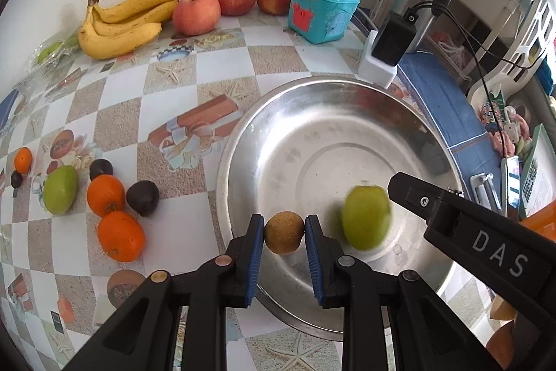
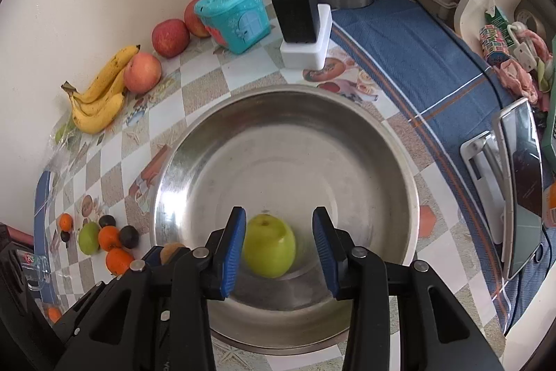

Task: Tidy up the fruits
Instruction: 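Carry the green apple into the steel bowl with the right tool while the left tool grasps a kiwi, then open the right tool to release the apple while the left tool drops the kiwi in the bowl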

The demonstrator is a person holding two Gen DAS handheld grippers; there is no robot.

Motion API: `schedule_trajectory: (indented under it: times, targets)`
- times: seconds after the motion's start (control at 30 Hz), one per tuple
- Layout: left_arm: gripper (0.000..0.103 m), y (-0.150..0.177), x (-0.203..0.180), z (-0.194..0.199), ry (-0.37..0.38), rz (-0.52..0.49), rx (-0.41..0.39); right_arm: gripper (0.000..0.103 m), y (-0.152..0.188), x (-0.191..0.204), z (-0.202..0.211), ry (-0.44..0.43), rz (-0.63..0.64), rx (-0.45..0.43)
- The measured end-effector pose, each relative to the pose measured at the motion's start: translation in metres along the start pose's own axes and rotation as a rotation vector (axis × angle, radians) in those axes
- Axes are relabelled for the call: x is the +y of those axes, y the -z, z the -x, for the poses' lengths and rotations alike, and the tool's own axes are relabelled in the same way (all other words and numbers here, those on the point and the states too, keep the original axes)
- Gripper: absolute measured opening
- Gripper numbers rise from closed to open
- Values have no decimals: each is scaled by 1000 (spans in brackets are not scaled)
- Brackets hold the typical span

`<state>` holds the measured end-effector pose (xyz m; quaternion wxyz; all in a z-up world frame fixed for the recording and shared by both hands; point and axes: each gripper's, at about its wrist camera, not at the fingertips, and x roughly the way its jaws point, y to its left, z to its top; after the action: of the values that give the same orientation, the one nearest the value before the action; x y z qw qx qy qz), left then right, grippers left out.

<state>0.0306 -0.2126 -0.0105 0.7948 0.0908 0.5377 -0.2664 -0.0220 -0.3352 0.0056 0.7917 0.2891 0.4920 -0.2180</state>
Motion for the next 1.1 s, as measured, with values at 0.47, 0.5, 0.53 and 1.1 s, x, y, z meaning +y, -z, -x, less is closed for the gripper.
schedule_trajectory:
  times: [0.47,0.5,0.53,1.1]
  targets:
    - [33,-1,3,2,13,21,9,41,0,2,2,10,3,-3]
    - [34,-1,3,2,13,21,9,41,0,1,3,11,3,-5]
    - [34,-2,3,3,14,21,8,41,0,1,3,12,3,-6]
    - [34,-8,88,27,-123,303,5,41,1,6,2,19,21,4]
